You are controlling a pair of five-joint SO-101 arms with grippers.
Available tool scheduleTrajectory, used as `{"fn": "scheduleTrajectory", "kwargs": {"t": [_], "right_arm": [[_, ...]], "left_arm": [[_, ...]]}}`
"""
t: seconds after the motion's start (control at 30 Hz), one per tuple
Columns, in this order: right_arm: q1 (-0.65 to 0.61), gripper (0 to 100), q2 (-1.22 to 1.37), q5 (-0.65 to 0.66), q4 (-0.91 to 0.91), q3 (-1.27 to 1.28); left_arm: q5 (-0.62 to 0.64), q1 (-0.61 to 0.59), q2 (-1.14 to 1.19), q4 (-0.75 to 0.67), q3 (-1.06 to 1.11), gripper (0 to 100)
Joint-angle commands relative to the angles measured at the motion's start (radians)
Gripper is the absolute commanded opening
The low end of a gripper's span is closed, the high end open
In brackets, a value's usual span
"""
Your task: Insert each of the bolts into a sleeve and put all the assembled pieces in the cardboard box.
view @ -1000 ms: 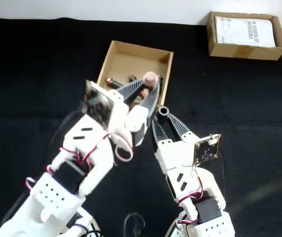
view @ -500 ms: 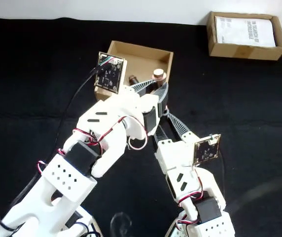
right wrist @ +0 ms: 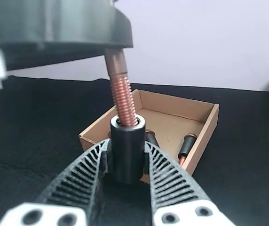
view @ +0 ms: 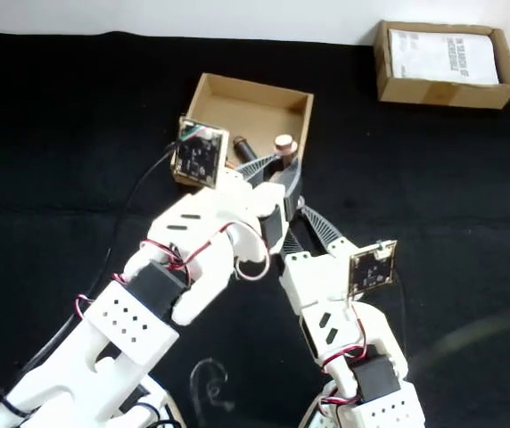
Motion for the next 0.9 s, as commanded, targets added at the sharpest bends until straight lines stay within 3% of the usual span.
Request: {"fn": "scheduleTrajectory", "kwargs": {"t": [0.0, 0.2, 0.33, 0.6, 0.8, 0.87], "right_arm": [[-0.001, 0.6, -0.004, 0.009, -0.021, 0.133], [-0.001, 0.6, -0.002, 0.009, -0.019, 0.133], [0.001, 0.6, -0.002, 0.048, -0.018, 0.133], [0.001, 0.6, -0.002, 0.061, -0.018, 0.133], [0.001, 0.6, -0.002, 0.063, -0.018, 0.133], [0.001, 0.6, -0.004, 0.063, -0.018, 0.133]], "left_arm": [[0.0, 0.048, -0.002, 0.011, 0.005, 1], [-0.002, 0.136, -0.013, 0.018, 0.002, 1], [-0.046, 0.177, -0.061, 0.117, 0.01, 1], [-0.051, 0.15, -0.108, 0.218, 0.007, 2], [-0.044, 0.093, -0.117, 0.218, 0.005, 26], [-0.044, 0.07, -0.117, 0.218, 0.002, 29]]}}
